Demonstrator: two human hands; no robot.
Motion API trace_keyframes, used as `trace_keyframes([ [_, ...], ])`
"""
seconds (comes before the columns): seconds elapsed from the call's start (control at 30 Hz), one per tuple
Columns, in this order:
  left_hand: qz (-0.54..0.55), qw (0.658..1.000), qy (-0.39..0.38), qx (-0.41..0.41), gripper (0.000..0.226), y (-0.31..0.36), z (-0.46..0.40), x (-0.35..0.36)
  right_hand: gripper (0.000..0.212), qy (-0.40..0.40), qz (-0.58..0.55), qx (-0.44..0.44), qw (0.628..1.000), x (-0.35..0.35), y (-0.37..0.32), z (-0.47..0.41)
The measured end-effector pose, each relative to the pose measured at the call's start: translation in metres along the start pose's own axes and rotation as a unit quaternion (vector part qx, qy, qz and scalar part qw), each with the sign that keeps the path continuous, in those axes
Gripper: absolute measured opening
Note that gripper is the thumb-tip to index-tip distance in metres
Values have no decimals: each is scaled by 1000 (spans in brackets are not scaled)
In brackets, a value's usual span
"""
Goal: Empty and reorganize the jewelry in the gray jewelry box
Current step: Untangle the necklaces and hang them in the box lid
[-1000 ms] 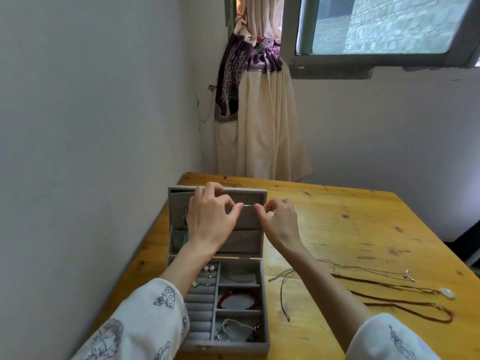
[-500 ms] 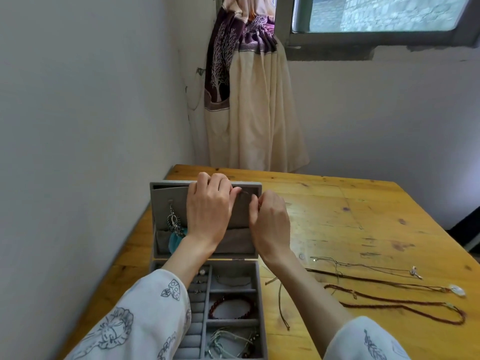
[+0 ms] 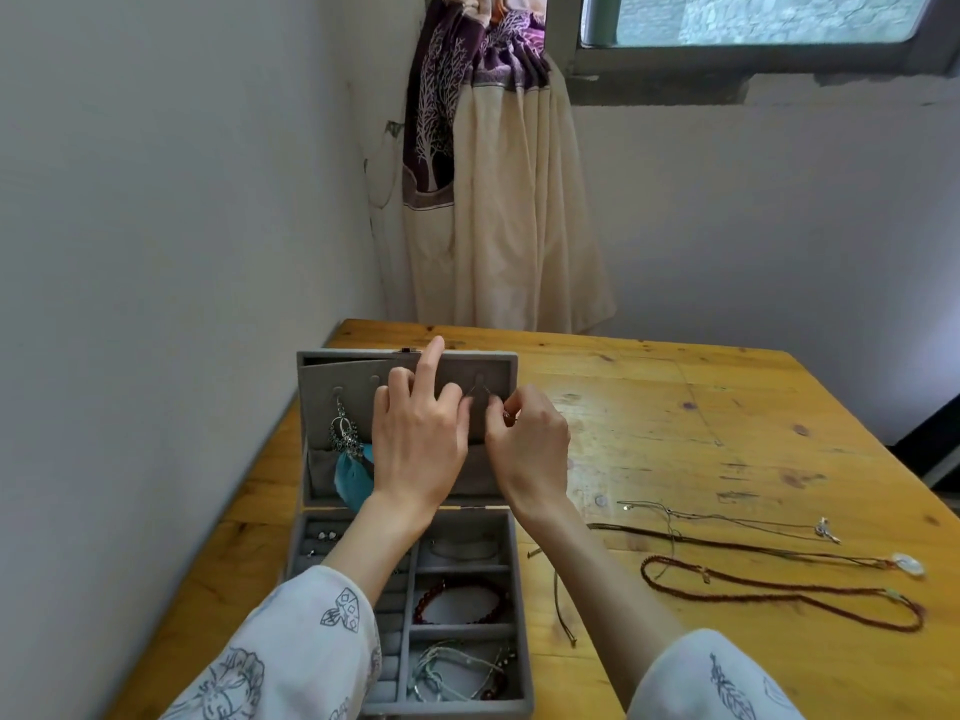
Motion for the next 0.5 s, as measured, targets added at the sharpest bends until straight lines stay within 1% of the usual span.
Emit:
trace_keyframes([
  [0.2, 47, 998, 33, 16, 11, -1, 25, -1, 16, -43, 22, -32, 998, 5, 3, 5],
  [0.37, 26, 999, 17, -11, 12, -13, 32, -6, 17, -57, 43, -32, 997, 7, 1, 5],
  [0.5, 28, 999, -19, 2, 12, -11, 31, -1, 22, -49, 48, 4, 998, 6, 1, 3],
])
Point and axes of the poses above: each hand's wrist, its own z-axis away from the middle knuckle, its own x-axis out of the palm, y = z × x, the point moved 9 cm from there along -z, towards the middle knuckle, and after that the axes turned 14 degrees about x, right-handed, at the moved point
